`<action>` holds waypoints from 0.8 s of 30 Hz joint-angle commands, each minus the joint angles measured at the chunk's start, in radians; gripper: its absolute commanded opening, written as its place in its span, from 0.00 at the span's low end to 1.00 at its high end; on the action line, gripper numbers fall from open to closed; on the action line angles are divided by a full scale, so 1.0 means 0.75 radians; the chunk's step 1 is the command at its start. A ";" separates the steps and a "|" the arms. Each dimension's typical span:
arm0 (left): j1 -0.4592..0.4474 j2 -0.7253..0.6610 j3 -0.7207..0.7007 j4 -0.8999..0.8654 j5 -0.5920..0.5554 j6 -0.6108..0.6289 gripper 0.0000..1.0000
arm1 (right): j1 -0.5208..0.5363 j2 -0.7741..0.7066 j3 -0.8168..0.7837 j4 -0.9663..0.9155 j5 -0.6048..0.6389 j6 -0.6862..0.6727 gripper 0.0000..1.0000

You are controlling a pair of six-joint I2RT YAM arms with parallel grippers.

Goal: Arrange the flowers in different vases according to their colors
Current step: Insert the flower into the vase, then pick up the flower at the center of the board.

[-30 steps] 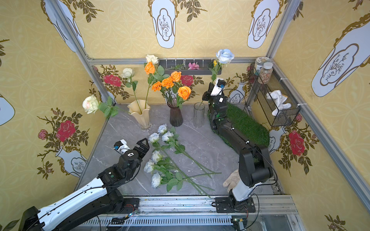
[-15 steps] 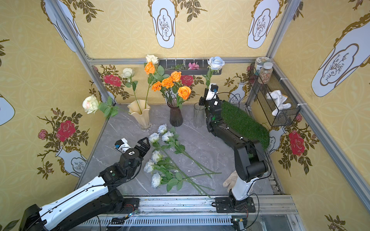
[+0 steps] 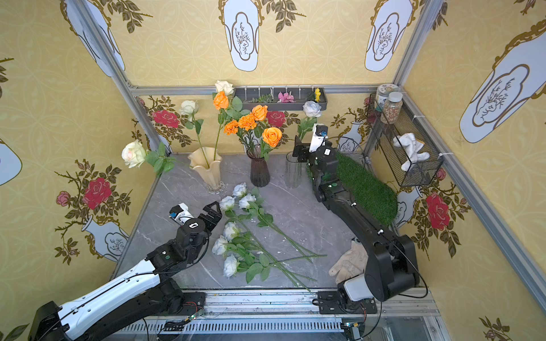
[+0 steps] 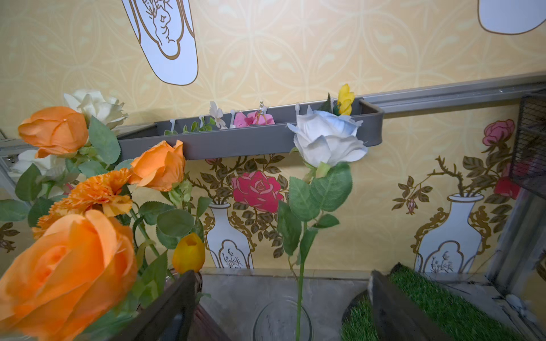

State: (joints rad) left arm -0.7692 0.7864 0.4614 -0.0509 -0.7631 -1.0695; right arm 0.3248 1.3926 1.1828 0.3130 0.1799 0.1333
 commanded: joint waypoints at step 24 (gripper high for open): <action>0.032 -0.137 -0.013 -0.099 0.220 0.060 1.00 | 0.974 -0.186 -0.082 -1.524 0.208 1.034 0.80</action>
State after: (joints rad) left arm -0.7464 0.6754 0.4362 -0.0975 -0.6392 -1.0584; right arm 0.9752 1.2308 1.1336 -0.8043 0.2077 0.7460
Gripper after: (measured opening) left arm 0.999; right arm 0.801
